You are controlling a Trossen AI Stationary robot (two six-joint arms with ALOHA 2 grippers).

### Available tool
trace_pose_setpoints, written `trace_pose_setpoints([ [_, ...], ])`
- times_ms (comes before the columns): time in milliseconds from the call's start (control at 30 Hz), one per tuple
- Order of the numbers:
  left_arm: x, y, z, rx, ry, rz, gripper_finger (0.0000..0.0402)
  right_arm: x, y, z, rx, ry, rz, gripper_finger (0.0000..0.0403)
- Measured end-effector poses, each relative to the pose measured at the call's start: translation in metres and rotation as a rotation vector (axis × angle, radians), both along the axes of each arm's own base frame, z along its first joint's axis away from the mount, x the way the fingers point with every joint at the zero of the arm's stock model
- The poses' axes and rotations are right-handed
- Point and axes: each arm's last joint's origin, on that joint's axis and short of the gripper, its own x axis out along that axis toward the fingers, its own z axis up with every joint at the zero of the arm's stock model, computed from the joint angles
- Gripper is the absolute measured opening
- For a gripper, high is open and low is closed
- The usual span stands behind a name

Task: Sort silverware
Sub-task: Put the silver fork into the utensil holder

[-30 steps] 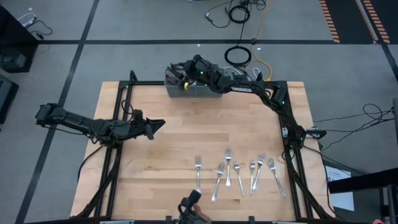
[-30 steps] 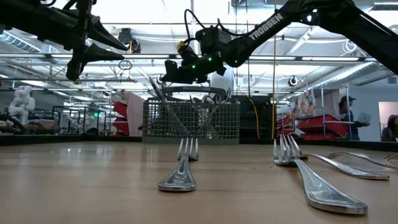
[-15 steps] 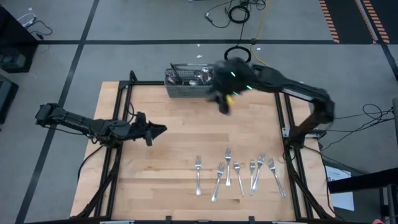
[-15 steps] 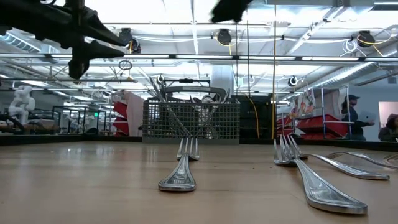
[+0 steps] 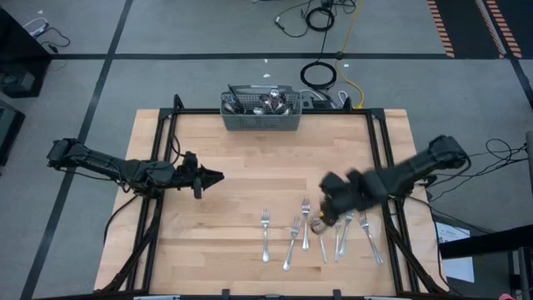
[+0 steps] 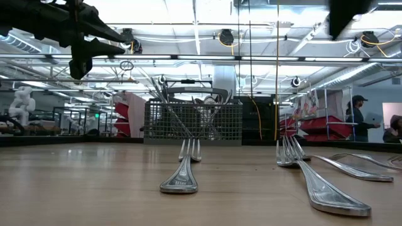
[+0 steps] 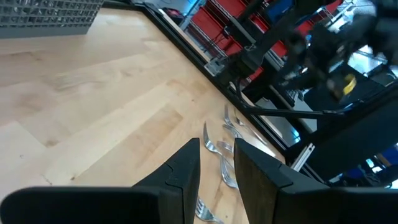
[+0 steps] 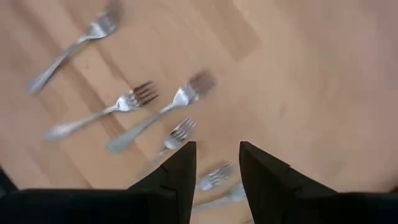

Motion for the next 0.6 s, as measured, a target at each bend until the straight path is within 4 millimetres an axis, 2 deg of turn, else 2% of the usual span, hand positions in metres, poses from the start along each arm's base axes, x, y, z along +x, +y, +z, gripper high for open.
trace_pose_setpoints([
  [133,0.0,0.0,0.0,-0.002,0.0,-0.011,0.0105,-0.033,0.038,-0.026,0.054,0.033,-0.308,0.0118],
  [267,0.0,-0.001,0.0,-0.003,0.001,-0.018,0.0105,-0.061,0.065,-0.047,0.163,0.177,-0.459,0.013],
  [433,0.0,-0.001,0.0,-0.003,0.003,-0.02,0.0105,-0.074,0.087,-0.065,0.275,0.243,-0.552,0.014],
  [600,0.0,-0.001,0.0,-0.004,0.005,-0.025,0.0105,-0.08,0.096,-0.081,0.285,0.286,-0.624,0.0147],
])
